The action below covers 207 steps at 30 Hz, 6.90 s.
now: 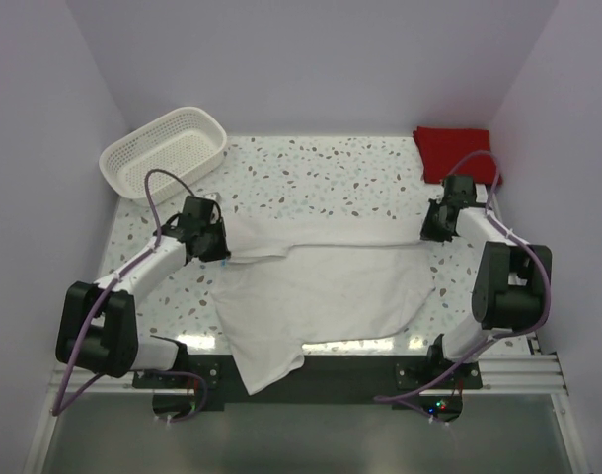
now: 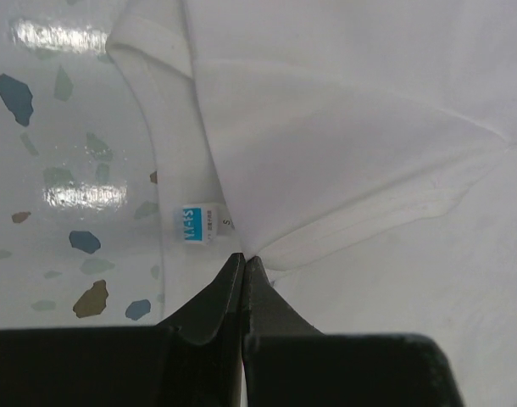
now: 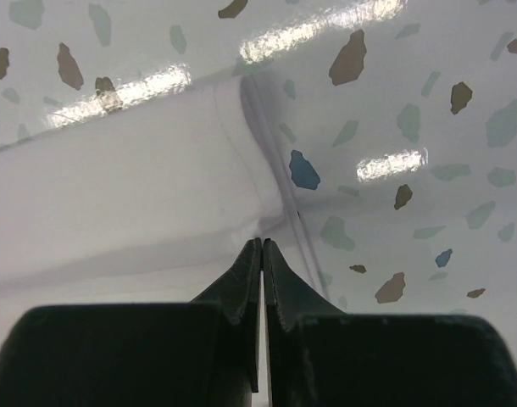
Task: Fold and stack the t-shirts
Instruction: Fold the tshirt
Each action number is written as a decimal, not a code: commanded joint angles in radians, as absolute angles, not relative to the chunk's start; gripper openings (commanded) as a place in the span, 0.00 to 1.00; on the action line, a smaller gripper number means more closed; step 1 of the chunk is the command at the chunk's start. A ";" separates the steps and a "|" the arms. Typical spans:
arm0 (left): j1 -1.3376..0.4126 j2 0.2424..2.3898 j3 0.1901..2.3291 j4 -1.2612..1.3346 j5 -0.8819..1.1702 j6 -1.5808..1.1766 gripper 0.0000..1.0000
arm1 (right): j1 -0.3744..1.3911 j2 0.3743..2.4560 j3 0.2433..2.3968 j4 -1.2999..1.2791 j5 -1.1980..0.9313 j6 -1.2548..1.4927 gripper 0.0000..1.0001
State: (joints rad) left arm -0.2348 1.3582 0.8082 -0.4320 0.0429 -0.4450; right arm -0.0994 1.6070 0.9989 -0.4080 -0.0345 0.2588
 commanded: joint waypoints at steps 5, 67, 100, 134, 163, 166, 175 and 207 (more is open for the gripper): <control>-0.225 1.344 0.723 -0.353 0.061 -0.495 0.00 | -0.104 1.664 0.988 -0.365 -0.006 0.267 0.00; -0.328 0.854 0.643 -0.339 -0.147 -0.397 0.89 | 0.313 1.335 0.718 -0.781 0.239 0.658 0.67; -0.330 0.894 0.647 -0.360 -0.160 -0.400 0.89 | 0.158 1.140 0.650 -0.897 0.244 0.793 0.80; -0.288 1.710 1.095 -0.288 -0.127 -0.520 0.37 | 0.071 1.704 1.072 -0.295 -0.146 0.420 0.51; -0.192 1.965 1.623 -0.359 -0.110 -0.443 0.62 | 0.052 1.950 1.556 -0.478 -0.132 0.354 0.75; -0.213 1.792 1.481 -0.390 -0.118 -0.475 0.65 | 0.086 1.824 1.459 -0.527 -0.071 0.350 0.77; -0.311 1.281 0.981 -0.589 -0.198 -0.601 0.71 | 0.216 1.462 1.070 -0.612 -0.003 0.385 0.77; -0.449 1.276 0.595 -0.528 -0.121 -0.787 0.43 | 0.224 1.160 0.769 -0.612 -0.003 0.331 0.77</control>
